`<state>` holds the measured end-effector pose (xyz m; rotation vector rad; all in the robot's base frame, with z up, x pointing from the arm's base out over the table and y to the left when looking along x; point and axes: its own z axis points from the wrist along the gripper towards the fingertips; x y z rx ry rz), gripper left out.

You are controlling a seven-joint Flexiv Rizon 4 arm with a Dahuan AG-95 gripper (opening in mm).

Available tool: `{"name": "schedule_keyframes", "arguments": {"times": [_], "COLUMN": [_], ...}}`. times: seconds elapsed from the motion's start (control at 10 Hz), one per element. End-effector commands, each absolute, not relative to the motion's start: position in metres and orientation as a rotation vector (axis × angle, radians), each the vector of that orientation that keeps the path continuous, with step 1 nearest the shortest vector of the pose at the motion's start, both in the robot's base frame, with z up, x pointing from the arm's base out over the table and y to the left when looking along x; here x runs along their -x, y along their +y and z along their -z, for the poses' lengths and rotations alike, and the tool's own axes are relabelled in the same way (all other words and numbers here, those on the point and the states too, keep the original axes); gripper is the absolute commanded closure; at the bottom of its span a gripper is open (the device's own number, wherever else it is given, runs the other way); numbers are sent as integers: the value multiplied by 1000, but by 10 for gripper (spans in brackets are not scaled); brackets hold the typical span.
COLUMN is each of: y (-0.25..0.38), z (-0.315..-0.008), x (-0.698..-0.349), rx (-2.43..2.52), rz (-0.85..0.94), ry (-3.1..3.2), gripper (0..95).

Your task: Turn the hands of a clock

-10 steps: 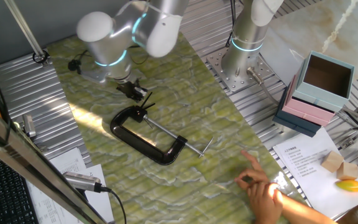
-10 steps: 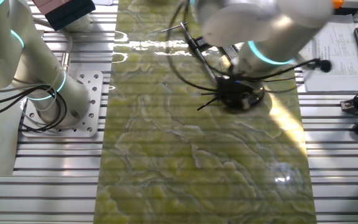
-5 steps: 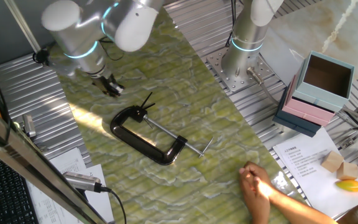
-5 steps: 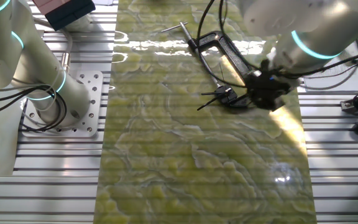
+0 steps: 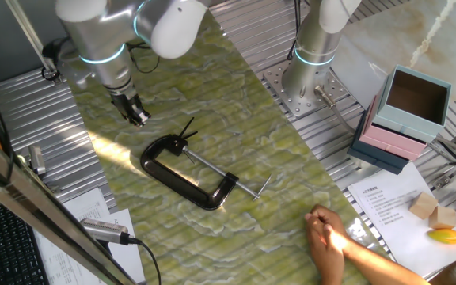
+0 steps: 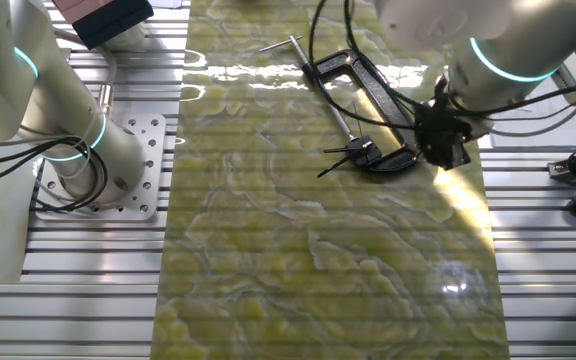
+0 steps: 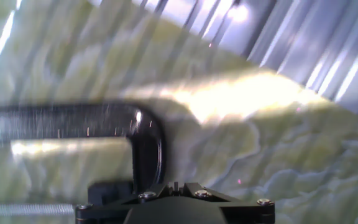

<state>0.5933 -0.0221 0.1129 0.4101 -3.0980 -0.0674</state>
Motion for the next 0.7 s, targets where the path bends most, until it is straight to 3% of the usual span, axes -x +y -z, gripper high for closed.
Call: {"name": "schedule_keyframes", "arguments": {"times": [0.1, 0.7], "y": [-14, -10], "z": [-121, -122], "x": [-609, -612], "rx": [-45, -74], "rz": [45, -8], "ry": [-3162, -3223], "gripper": [950, 950]}}
